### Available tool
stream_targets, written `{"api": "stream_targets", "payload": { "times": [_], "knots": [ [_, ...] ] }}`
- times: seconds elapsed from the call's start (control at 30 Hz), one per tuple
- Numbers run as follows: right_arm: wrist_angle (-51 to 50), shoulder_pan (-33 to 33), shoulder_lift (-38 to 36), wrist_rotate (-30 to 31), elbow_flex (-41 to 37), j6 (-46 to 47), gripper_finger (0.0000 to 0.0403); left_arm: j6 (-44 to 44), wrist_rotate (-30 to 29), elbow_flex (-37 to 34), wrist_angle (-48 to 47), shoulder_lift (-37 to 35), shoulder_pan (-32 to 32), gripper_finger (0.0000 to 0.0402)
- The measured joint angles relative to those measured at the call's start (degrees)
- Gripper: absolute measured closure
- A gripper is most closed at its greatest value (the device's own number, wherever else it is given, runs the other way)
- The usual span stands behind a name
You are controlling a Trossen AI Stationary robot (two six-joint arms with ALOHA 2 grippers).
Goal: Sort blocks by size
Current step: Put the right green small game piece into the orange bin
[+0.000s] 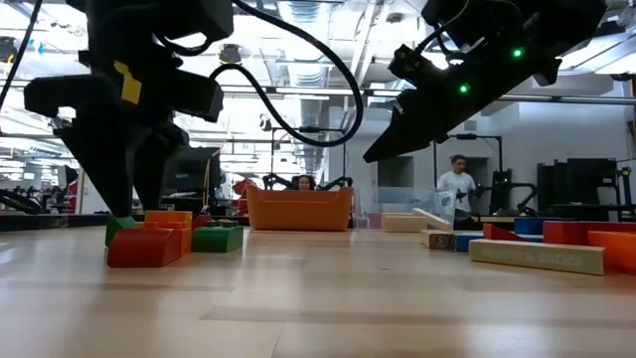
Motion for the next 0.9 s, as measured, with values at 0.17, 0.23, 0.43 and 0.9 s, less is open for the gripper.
{"api": "stream_targets", "payload": {
  "times": [0.17, 0.23, 0.43, 0.9],
  "knots": [
    [-0.35, 0.04, 0.0, 0.0, 0.0, 0.09, 0.0186, 0.46, 0.06, -2.3, 4.03, 0.04, -0.36, 0.012],
    [-0.33, 0.04, 0.0, 0.0, 0.0, 0.09, 0.0186, 0.43, 0.18, -3.17, 4.08, 0.12, -0.39, 0.012],
    [-0.28, 0.04, 0.0, 0.0, 0.0, 0.07, 0.0186, 1.18, 0.55, -6.69, 7.49, -0.01, -0.52, 0.012],
    [-0.26, 0.02, -0.02, 0.0, 0.0, 0.02, 0.0186, 3.99, -1.45, -7.68, 9.39, -0.04, -0.44, 0.0271]
  ]
}}
